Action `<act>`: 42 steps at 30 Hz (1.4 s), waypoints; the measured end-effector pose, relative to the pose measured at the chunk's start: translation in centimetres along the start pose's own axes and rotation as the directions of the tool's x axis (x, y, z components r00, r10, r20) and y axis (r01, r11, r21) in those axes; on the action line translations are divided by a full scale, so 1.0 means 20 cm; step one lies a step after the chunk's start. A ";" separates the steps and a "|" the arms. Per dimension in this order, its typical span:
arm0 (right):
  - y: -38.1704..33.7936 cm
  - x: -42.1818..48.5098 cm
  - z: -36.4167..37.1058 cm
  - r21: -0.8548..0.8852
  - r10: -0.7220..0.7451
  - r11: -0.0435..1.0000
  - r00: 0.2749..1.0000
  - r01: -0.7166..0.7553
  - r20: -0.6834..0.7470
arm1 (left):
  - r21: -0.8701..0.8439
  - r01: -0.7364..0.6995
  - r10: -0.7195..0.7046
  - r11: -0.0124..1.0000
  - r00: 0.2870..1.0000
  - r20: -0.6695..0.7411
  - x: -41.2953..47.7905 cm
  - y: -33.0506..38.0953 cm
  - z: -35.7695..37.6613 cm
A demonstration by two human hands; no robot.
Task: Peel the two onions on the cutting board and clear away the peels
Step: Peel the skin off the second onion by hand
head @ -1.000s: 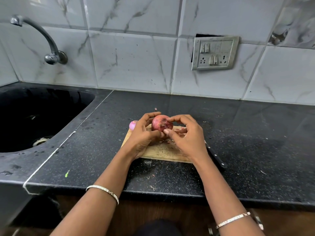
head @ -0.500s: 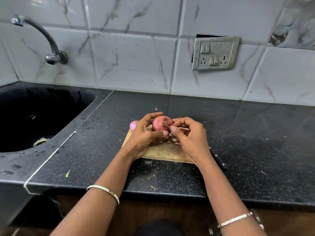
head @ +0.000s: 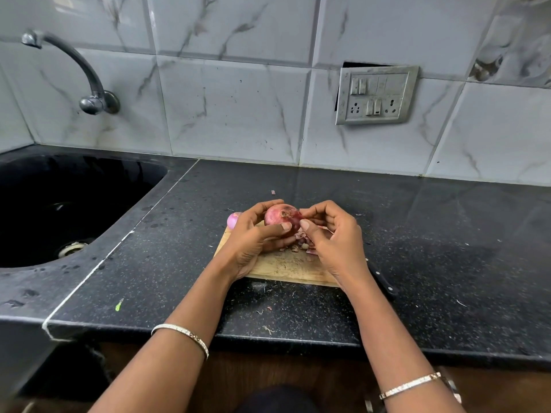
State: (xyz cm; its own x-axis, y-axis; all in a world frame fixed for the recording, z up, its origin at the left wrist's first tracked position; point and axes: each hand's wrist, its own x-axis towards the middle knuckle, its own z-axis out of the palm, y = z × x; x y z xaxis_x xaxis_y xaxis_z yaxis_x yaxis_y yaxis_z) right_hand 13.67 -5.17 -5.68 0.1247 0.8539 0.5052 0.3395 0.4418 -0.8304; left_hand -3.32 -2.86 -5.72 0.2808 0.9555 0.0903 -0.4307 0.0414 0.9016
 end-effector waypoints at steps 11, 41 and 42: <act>-0.02 0.00 0.00 -0.120 -0.080 0.990 0.997 0.081 0.009 | 0.045 0.029 -0.028 0.999 0.999 -0.025 0.02 -0.01 -0.01; -0.03 -0.01 0.00 0.025 -0.030 0.999 0.993 0.027 0.114 | 0.007 0.017 -0.016 1.000 0.991 -0.132 0.02 0.01 0.02; -0.03 -0.01 0.00 0.036 -0.037 0.999 0.990 0.033 0.133 | 0.003 0.011 -0.010 1.000 0.992 -0.127 0.02 0.01 0.02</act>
State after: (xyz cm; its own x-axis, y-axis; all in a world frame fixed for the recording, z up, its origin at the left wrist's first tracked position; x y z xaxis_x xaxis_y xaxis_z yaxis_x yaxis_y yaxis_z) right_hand 13.42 -5.64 -5.31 -0.0132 0.8658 0.5002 0.3096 0.4792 -0.8213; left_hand -2.99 -2.64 -5.42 0.1737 0.9845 0.0261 -0.4245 0.0509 0.9040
